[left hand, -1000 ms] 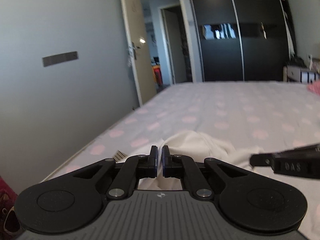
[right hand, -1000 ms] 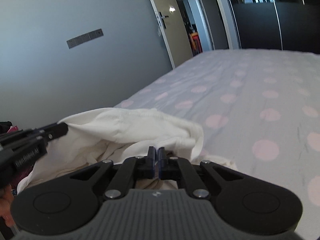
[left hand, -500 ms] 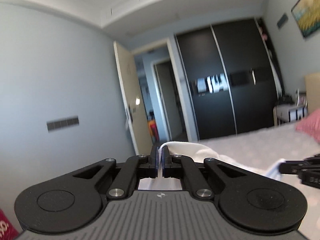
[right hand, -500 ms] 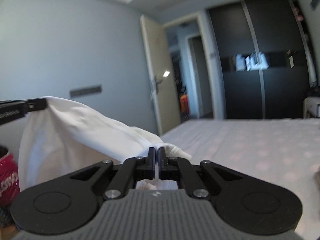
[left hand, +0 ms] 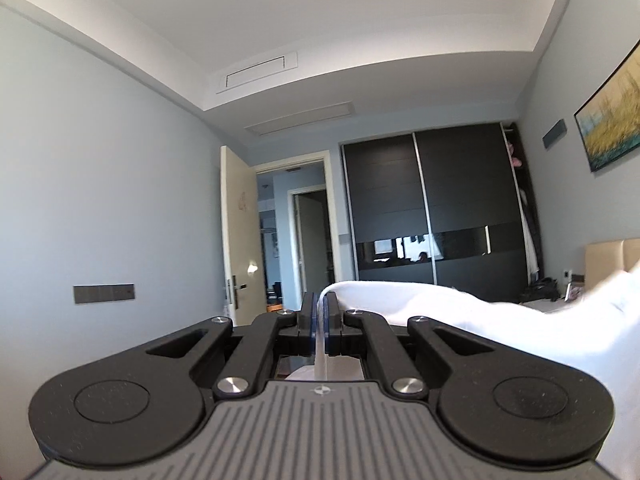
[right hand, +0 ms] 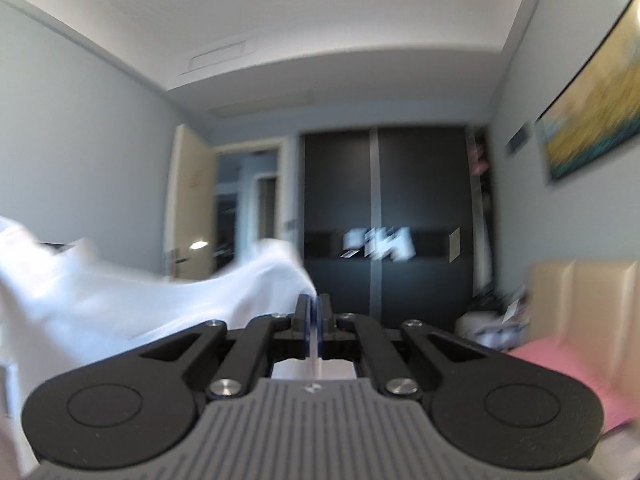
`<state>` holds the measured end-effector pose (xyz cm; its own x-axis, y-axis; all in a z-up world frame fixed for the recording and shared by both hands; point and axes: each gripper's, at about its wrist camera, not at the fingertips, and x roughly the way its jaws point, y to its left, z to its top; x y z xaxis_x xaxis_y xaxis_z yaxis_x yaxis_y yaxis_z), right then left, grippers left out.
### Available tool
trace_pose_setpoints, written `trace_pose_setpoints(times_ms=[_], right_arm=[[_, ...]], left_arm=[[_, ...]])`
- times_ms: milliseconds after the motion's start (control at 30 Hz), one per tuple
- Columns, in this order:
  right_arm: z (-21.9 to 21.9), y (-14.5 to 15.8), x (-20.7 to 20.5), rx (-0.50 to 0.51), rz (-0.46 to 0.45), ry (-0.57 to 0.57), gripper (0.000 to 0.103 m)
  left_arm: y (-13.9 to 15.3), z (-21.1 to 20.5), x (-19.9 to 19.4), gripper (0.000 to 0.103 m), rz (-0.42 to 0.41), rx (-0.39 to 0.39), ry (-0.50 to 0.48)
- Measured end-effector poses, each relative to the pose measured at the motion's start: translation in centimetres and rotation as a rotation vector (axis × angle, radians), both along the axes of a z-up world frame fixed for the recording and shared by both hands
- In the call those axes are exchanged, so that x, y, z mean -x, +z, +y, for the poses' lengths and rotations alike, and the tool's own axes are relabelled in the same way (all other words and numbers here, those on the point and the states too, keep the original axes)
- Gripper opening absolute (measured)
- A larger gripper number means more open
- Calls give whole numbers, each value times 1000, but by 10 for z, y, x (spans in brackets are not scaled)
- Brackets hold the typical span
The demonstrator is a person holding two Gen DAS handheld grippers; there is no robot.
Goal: Fold clothes
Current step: 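Lift the white cloth high with both grippers and shake it out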
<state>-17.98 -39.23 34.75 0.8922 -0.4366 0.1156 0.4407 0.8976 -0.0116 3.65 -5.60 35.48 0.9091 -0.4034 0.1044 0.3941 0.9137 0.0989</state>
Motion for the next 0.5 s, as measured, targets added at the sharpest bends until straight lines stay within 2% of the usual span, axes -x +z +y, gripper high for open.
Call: trace_pose_setpoints(times_ms=[100, 167, 200, 267, 367, 500], right_arm=[[-16, 23, 34, 37, -30, -86, 3], [-24, 31, 51, 47, -37, -133, 3], [-27, 22, 52, 42, -6, -132, 0], [-33, 6, 53, 32, 55, -130, 0], [-43, -19, 54, 17, 147, -126, 0], [-57, -52, 56, -3, 270, -121, 0]], left_arm=[[6, -2, 2, 0, 1, 24, -25], [7, -5, 6, 0, -27, 33, -19], [6, -7, 8, 0, -44, 32, -17], [9, -11, 8, 0, -26, 7, -56], [3, -23, 3, 0, 29, -50, -133], [-45, -56, -12, 0, 140, -181, -231]])
